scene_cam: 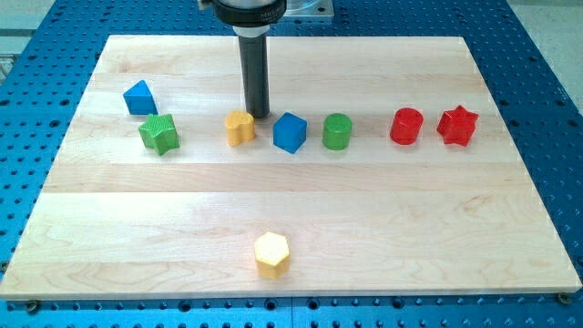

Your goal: Move the yellow heart to the left of the hexagon

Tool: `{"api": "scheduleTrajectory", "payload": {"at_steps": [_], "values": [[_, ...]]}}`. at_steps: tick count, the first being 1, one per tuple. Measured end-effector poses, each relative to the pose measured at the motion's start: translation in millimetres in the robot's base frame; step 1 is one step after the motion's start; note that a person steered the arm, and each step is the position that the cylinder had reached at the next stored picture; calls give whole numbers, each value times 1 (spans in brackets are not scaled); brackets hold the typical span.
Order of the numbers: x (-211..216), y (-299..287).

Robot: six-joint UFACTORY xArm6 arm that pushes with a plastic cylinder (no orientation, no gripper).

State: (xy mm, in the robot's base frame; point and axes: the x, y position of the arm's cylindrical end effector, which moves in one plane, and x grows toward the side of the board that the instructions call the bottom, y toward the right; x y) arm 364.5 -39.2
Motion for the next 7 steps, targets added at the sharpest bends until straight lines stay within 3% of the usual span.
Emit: {"api": "scheduleTrajectory", "payload": {"at_steps": [7], "values": [[2,0]]}}
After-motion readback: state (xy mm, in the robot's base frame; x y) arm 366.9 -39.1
